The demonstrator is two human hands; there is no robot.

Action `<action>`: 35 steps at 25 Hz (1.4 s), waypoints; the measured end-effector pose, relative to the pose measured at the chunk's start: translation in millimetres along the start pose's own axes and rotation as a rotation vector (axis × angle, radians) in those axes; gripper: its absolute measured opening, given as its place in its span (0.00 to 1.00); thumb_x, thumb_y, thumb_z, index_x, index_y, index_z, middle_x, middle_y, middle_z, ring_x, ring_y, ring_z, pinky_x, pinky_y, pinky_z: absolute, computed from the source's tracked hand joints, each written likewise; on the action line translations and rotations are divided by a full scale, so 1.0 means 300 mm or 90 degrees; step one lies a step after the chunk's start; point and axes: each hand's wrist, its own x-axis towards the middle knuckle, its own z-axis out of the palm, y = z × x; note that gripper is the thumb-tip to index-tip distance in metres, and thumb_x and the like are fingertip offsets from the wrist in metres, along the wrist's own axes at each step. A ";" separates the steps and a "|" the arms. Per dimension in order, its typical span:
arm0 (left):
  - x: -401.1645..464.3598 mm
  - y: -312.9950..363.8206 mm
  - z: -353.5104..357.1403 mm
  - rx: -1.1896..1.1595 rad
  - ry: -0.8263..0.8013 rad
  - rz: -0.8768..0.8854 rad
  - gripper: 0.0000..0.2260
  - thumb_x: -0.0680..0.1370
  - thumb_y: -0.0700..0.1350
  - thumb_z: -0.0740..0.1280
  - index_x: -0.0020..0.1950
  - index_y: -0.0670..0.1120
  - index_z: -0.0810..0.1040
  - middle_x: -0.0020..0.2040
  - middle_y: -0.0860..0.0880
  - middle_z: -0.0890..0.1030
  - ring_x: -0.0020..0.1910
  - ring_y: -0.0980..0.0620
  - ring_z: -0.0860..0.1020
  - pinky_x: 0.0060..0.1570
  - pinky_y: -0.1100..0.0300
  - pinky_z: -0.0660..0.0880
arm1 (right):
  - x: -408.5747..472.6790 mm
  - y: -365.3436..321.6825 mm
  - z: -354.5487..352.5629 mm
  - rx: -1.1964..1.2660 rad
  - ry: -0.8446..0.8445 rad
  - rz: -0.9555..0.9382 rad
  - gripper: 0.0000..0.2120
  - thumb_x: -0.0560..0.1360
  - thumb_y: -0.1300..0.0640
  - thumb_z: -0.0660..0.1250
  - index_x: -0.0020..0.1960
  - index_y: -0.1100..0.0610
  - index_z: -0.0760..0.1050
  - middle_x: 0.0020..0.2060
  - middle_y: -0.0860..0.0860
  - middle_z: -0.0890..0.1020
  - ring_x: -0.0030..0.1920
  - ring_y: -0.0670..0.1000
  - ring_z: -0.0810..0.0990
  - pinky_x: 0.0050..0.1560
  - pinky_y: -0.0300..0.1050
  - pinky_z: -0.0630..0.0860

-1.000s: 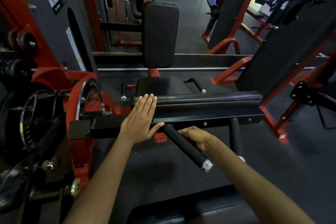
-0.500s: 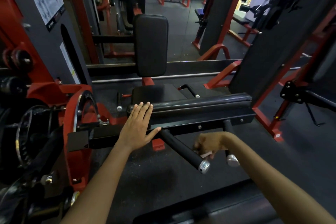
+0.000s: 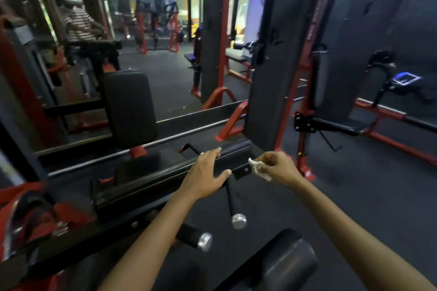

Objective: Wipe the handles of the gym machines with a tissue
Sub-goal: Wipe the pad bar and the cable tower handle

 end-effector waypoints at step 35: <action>1.753 0.545 1.128 -0.119 -0.028 -0.044 0.25 0.74 0.50 0.70 0.69 0.46 0.70 0.63 0.51 0.74 0.63 0.56 0.72 0.62 0.65 0.67 | 1.229 1.204 -1.248 0.039 0.167 0.044 0.07 0.73 0.62 0.68 0.41 0.50 0.81 0.38 0.44 0.83 0.41 0.41 0.80 0.38 0.31 0.71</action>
